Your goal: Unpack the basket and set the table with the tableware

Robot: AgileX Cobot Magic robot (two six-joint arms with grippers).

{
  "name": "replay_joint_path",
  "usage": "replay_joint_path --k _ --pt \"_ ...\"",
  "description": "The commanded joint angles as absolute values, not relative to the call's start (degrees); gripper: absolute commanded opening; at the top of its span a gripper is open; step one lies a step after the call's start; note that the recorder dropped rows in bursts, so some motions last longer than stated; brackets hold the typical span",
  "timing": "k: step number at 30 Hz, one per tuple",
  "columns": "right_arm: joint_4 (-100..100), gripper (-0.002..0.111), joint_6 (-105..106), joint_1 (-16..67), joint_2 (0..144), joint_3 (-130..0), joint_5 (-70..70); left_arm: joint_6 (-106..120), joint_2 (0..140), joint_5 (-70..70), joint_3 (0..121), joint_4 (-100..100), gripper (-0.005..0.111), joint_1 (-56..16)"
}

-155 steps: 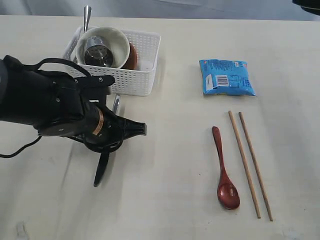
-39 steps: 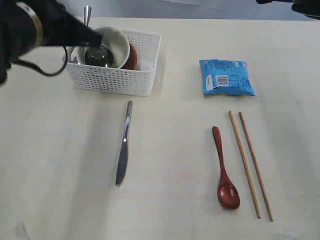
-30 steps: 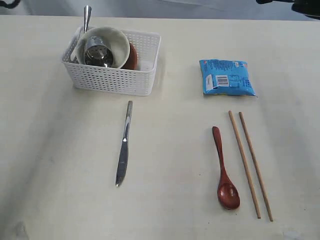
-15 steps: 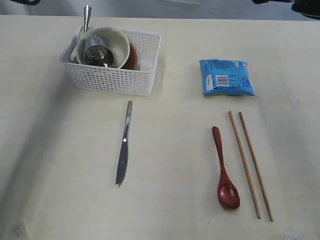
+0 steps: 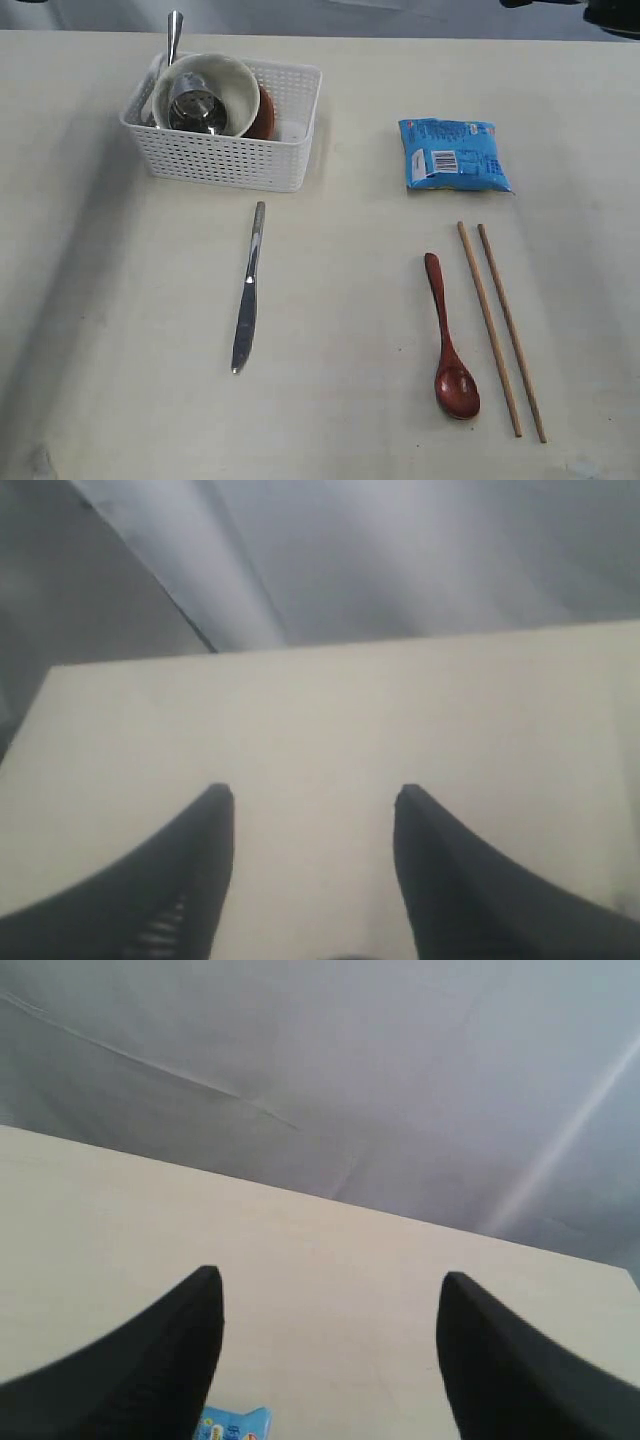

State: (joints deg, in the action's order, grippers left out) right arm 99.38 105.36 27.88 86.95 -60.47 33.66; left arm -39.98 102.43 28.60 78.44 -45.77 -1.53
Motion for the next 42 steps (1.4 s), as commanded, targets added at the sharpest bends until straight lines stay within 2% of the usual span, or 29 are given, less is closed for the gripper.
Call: replay_joint_path --k 1,5,29,31,35,42 --pt "98.39 0.059 105.23 27.55 86.62 -60.18 30.91 -9.72 102.58 31.64 82.6 -12.03 0.047 -1.56" --pt "98.51 0.059 104.94 27.55 86.62 -60.18 30.91 5.12 104.08 30.94 85.81 6.34 0.047 -1.56" --pt "98.1 0.059 104.82 27.55 86.62 -59.96 30.91 6.45 126.37 34.29 107.44 10.36 0.048 -3.41" --pt "97.84 0.059 104.82 27.55 86.62 -59.96 30.91 6.45 127.68 35.47 108.49 10.15 0.053 -3.41" --pt "97.84 0.059 104.71 27.55 86.62 -59.96 30.91 6.07 129.71 36.48 109.71 9.46 0.075 -3.41" --pt "97.84 0.059 104.48 27.55 86.62 -59.96 30.91 6.07 130.19 35.07 109.71 9.32 0.074 -3.41"
